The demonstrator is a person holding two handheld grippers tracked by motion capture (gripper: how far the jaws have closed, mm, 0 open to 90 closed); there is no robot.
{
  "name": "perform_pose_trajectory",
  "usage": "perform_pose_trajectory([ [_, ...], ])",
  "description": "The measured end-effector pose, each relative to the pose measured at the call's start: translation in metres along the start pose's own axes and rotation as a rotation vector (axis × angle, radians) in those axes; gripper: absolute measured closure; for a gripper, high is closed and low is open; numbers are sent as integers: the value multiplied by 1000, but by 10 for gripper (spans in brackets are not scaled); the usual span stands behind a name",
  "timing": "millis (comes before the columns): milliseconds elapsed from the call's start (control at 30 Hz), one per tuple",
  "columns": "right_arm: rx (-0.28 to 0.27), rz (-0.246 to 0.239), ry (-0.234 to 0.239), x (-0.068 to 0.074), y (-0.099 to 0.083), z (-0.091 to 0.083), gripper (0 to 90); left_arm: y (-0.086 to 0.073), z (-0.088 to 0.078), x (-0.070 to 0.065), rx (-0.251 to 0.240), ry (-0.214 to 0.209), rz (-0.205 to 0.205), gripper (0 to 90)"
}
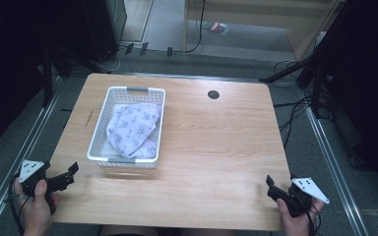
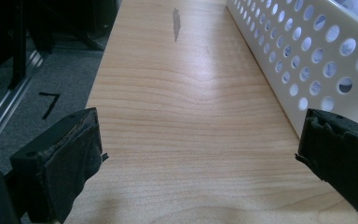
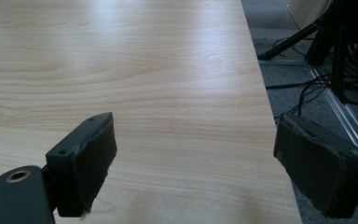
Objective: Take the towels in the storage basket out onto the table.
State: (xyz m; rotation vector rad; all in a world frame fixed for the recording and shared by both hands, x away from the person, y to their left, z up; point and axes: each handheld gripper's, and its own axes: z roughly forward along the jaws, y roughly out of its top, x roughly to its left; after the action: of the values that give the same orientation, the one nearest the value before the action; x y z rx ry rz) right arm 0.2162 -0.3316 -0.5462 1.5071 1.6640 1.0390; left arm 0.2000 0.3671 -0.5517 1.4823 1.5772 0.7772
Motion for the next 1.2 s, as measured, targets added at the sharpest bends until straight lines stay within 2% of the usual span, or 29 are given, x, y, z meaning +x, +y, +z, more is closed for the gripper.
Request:
perform_pose_trajectory([
  [633,0,0,-1,0,0,0,131,0,-1,1,-7,-5,-17,3],
  [767,0,-1,-1,0,0,0,131,1,-2,1,-3,-2,-8,3],
  [900,1,1,-1,0,0,0,131,5,-5,3,3,-5,-15,3],
  [1033,0,-3,0,0,0,0,131,14,-11,3,-14,-15,-24,3],
  [1200,-1,-3,0,0,0,0,131,30,-19,-2,-37,-12,6,3],
])
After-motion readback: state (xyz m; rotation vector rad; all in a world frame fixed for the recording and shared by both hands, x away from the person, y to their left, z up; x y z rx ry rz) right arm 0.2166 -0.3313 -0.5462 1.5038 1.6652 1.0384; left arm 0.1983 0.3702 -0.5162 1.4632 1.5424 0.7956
